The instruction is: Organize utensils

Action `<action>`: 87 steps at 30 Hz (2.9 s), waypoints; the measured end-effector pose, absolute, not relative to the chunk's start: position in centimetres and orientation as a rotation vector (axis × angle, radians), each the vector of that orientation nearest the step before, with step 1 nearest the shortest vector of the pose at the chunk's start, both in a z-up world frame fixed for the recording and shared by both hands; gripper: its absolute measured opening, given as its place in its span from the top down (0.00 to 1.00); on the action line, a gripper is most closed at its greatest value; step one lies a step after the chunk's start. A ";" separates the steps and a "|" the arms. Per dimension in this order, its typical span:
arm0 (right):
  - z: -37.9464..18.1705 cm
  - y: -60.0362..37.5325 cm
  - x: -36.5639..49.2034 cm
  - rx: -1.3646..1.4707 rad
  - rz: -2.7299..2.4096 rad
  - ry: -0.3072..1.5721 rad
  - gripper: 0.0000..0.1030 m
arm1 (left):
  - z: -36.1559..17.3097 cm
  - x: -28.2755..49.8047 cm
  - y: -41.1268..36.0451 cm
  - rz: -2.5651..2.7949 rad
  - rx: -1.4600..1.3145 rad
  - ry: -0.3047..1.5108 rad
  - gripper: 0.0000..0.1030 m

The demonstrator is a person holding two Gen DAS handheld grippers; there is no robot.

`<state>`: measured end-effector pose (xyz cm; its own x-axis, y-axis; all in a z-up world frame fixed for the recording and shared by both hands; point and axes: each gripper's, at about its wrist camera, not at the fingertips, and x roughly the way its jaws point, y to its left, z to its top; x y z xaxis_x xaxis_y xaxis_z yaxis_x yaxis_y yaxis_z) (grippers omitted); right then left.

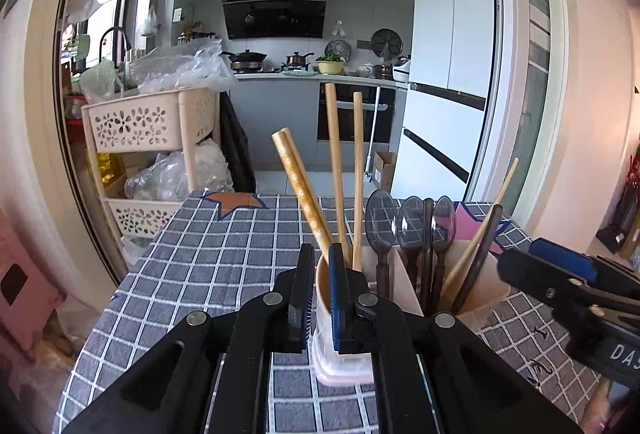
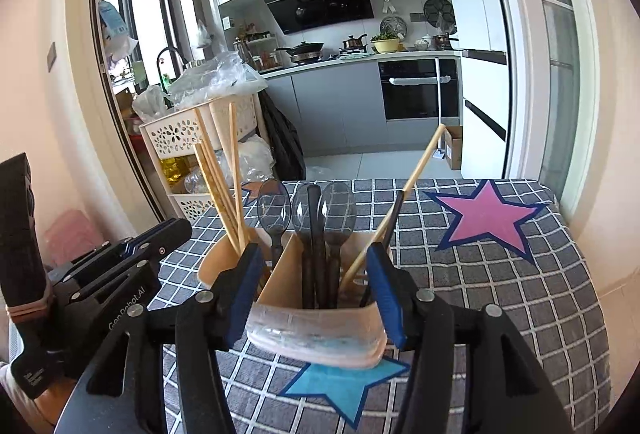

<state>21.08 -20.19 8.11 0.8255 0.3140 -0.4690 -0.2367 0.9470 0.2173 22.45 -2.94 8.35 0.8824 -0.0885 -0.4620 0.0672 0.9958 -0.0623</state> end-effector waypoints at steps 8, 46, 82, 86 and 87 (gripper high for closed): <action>8.4 -20.9 18.7 0.172 0.254 0.534 0.39 | 8.1 20.6 -2.2 -0.067 -0.030 0.528 0.62; 2.3 -20.0 12.6 0.077 0.031 0.533 0.00 | 2.9 13.0 -0.6 0.007 0.000 0.555 0.00; 2.6 -19.8 12.7 0.077 0.035 0.520 0.00 | 2.7 13.2 -0.7 0.009 -0.003 0.572 0.00; 2.7 -19.7 12.7 0.074 0.037 0.517 0.00 | 2.7 13.1 -0.7 0.009 -0.003 0.572 0.00; 2.7 -19.7 12.7 0.076 0.037 0.516 0.00 | 2.7 13.2 -0.7 0.010 -0.003 0.572 0.00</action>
